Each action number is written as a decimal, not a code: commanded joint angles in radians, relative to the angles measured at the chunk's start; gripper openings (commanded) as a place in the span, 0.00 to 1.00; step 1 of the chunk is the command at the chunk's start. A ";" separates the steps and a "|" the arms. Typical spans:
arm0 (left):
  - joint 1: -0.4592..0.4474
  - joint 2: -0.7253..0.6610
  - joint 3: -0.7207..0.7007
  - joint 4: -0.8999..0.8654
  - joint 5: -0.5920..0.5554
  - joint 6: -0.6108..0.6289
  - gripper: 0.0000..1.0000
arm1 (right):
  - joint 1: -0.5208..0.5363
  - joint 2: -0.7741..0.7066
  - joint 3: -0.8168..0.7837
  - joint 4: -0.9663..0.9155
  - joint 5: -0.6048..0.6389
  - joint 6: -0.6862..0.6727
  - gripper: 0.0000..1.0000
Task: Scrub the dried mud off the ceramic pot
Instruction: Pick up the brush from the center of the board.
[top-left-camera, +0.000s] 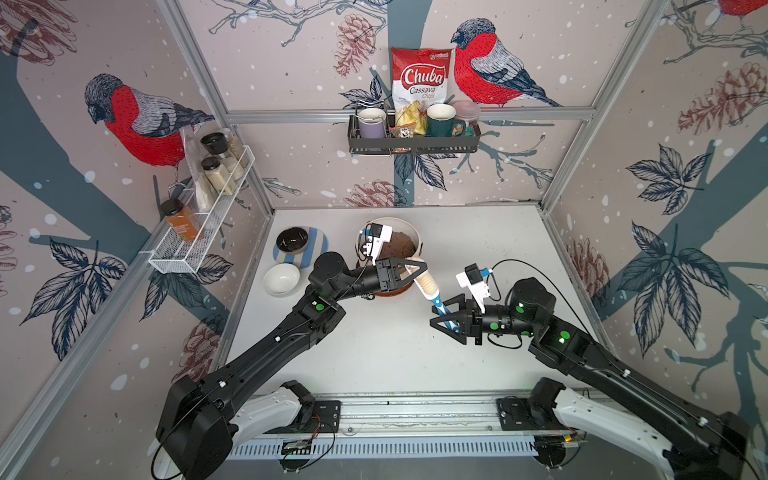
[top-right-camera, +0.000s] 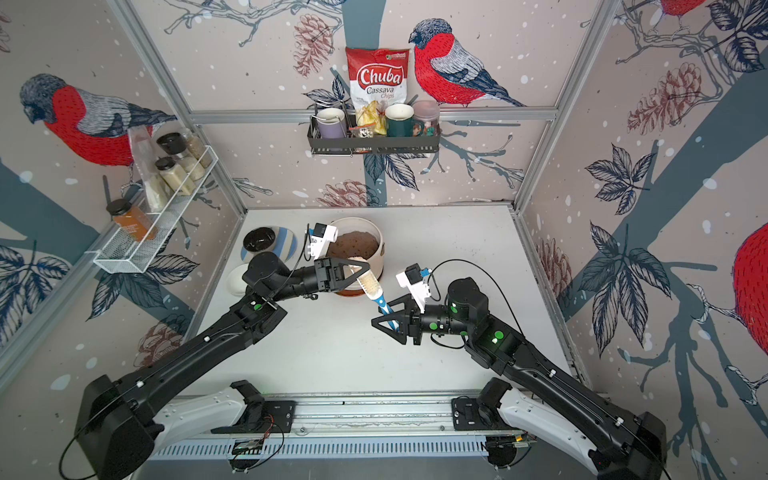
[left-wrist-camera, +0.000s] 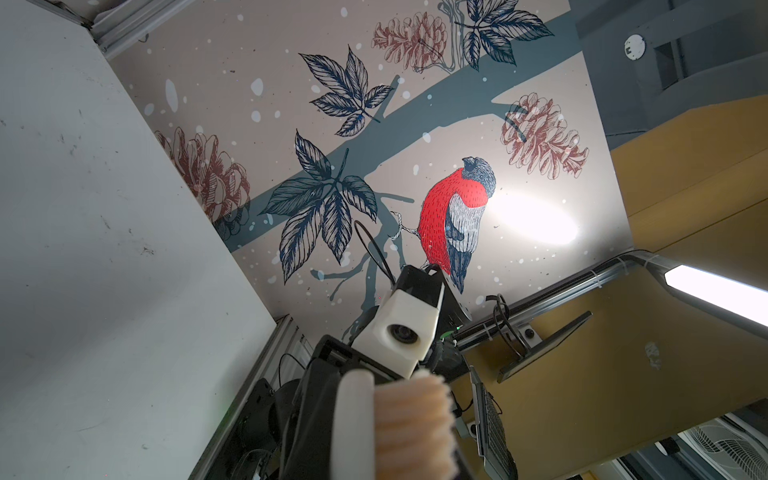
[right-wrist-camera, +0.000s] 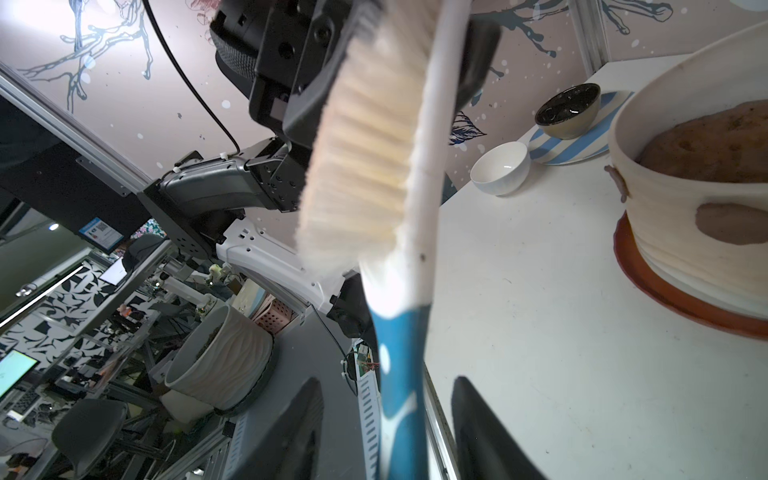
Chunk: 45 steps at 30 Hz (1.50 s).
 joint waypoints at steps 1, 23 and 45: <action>0.014 0.004 -0.011 0.106 0.026 -0.033 0.15 | -0.001 0.012 -0.001 0.062 -0.030 0.019 0.28; 0.107 -0.054 -0.018 -0.367 -0.118 0.143 0.98 | 0.235 0.318 0.309 -0.443 0.930 -0.439 0.00; 0.106 0.003 -0.043 -0.244 -0.088 0.096 0.34 | 0.349 0.347 0.301 -0.306 0.973 -0.498 0.00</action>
